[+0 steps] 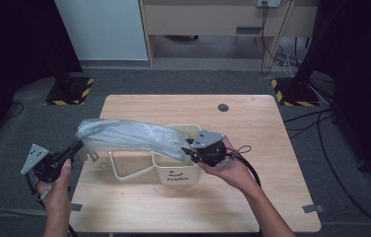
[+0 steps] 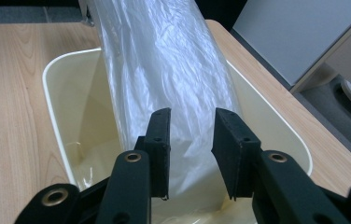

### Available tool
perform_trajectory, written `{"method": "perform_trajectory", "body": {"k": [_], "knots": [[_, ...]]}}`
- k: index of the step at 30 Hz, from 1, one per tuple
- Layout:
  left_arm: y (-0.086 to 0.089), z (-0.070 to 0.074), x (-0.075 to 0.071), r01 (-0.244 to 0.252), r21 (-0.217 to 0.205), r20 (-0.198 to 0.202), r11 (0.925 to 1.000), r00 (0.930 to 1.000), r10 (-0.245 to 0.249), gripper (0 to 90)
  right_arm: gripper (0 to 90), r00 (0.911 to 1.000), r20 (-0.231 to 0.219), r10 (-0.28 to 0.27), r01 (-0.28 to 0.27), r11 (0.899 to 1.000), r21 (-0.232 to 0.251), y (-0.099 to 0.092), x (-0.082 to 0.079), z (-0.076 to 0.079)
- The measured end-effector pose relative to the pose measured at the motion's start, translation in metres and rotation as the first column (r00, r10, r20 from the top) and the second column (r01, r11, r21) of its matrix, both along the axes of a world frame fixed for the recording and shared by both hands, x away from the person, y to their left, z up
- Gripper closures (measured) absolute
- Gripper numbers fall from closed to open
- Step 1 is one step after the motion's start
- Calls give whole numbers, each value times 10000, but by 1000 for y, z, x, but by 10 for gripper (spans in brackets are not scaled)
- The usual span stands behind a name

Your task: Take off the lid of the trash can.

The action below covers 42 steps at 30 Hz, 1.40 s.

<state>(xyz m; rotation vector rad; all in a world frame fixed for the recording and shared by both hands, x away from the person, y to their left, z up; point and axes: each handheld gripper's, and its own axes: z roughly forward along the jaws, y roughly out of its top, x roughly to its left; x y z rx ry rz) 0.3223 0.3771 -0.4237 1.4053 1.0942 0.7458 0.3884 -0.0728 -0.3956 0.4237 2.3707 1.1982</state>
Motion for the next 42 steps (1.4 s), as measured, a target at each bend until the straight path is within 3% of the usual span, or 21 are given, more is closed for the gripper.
{"method": "perform_trajectory", "body": {"k": [14,20,28,40,42], "knots": [[-24,10,9,546,228,56,9982,9985,-547,897,687,9994,-244,-227,226,9997,-42,-5,5,0],[-37,14,13,765,355,44,9964,9970,-767,897,682,9988,-431,-215,210,9997,-125,-1,7,-1],[-43,19,14,854,348,142,9957,9962,-860,897,685,9982,-532,-275,264,9994,-216,6,16,4],[-50,20,10,1099,436,198,9930,9936,-1108,897,668,9953,-898,-365,261,9931,-1146,35,29,1],[-50,21,9,1141,431,256,9925,9930,-1153,897,661,9940,-1037,-363,206,9887,-1485,43,32,0]]}}
